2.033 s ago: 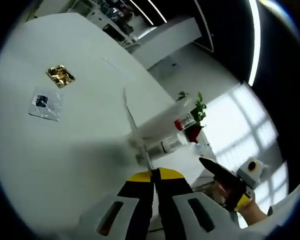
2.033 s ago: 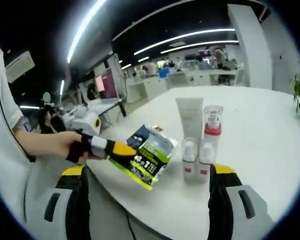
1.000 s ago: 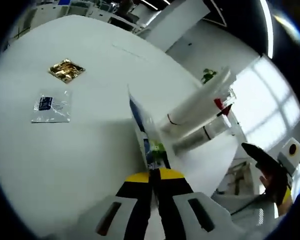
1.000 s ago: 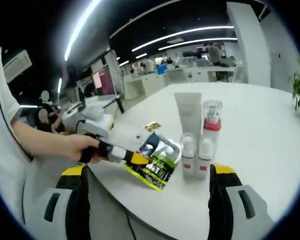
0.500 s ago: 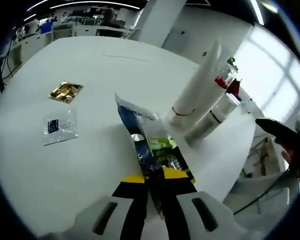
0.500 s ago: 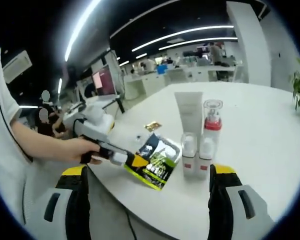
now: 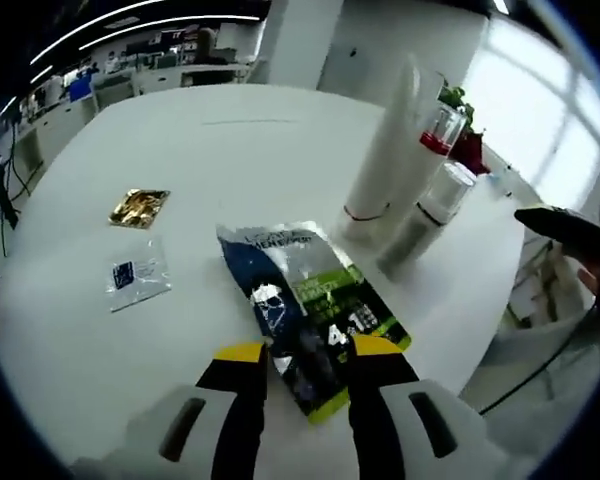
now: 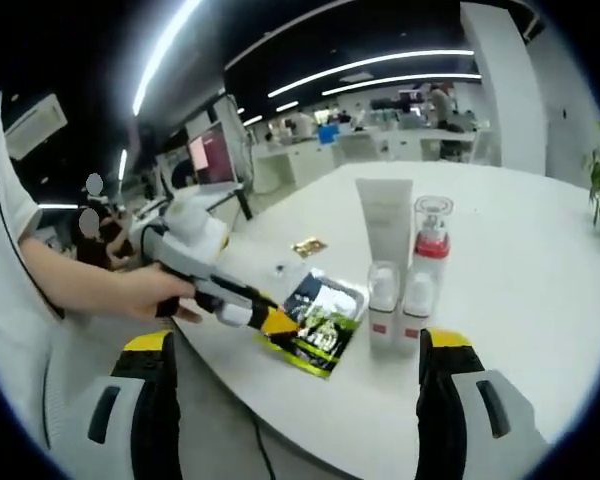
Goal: Arrange the skincare products in the storage area until every visible bottle or jar stands upright without overlapping.
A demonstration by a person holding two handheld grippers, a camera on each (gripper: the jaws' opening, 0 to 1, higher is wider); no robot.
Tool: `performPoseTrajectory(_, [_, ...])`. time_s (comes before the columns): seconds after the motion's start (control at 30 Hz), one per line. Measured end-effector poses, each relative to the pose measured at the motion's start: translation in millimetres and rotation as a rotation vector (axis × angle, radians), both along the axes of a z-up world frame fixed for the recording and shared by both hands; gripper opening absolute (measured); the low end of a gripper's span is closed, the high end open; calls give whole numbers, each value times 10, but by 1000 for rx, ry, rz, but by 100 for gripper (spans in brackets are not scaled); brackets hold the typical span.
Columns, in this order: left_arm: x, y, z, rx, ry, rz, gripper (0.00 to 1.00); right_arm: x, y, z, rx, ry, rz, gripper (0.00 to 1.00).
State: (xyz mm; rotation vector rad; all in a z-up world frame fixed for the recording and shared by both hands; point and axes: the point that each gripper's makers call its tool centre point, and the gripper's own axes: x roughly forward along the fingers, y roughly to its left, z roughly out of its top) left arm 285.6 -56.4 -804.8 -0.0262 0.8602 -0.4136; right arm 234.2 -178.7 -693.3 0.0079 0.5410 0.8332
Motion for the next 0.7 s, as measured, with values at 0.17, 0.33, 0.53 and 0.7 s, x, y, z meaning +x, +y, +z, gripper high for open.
performPoseTrajectory(0.17, [46, 4, 51, 30, -36, -40, 27, -1, 2, -4, 1, 3, 0, 100])
performPoseTrajectory(0.33, [87, 39, 75, 60, -51, -66, 30, -2, 3, -6, 0, 3, 0, 100])
performPoseTrajectory(0.53, [118, -2, 148, 123, -92, -150, 33, 5, -4, 1, -4, -1, -4, 100])
performPoseTrajectory(0.7, [164, -19, 215, 139, -123, -203, 40, 0, -6, -14, -23, -6, 0, 100])
